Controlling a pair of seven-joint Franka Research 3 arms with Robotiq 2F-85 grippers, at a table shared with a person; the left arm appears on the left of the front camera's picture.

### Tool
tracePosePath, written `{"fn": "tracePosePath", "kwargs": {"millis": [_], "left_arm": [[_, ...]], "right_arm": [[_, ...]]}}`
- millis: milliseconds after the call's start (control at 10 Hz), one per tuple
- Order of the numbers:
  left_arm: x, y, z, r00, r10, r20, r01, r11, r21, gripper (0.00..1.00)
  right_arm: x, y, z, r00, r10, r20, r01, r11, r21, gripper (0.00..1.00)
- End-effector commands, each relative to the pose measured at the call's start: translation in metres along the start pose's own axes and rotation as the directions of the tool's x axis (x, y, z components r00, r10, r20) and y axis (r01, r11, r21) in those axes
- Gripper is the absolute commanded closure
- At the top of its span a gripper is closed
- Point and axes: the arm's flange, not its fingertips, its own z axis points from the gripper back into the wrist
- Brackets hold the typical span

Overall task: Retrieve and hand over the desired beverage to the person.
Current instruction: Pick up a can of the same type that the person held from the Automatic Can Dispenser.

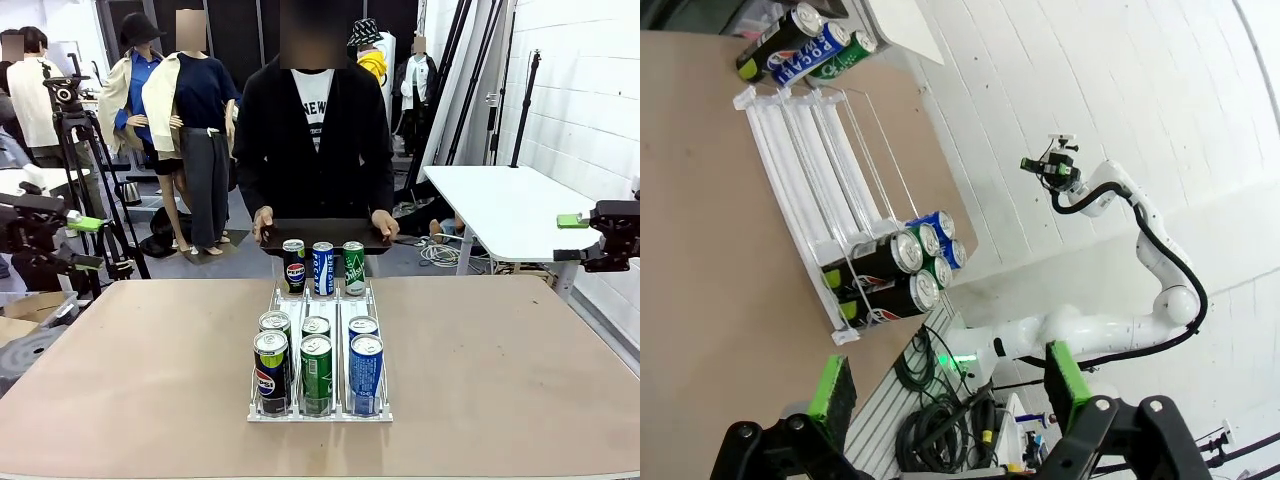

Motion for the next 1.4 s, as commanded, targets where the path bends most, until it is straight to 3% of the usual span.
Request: {"fn": "tracePosePath", "kwargs": {"millis": [0, 400, 600, 1300], "left_arm": [[-0.008, -0.021, -0.030, 0.999, 0.035, -0.037, -0.033, 0.998, 0.056, 0.00], [-0.004, -0.051, -0.076, 0.990, 0.037, -0.136, -0.020, 0.992, 0.123, 0.00], [-0.003, -0.073, -0.104, 0.972, 0.037, -0.234, 0.006, 0.984, 0.179, 0.00], [0.001, -0.114, -0.216, 0.892, 0.062, -0.448, 0.141, 0.902, 0.407, 0.00]], "right_arm": [[-0.001, 0.001, 0.000, 1.000, 0.003, 0.004, -0.003, 1.000, -0.006, 0.00], [-0.001, 0.001, 0.000, 1.000, 0.003, 0.004, -0.003, 1.000, -0.006, 0.00], [-0.001, 0.001, 0.000, 1.000, 0.003, 0.004, -0.003, 1.000, -0.006, 0.00], [-0.001, 0.001, 0.000, 1.000, 0.003, 0.004, -0.003, 1.000, -0.006, 0.00]]}}
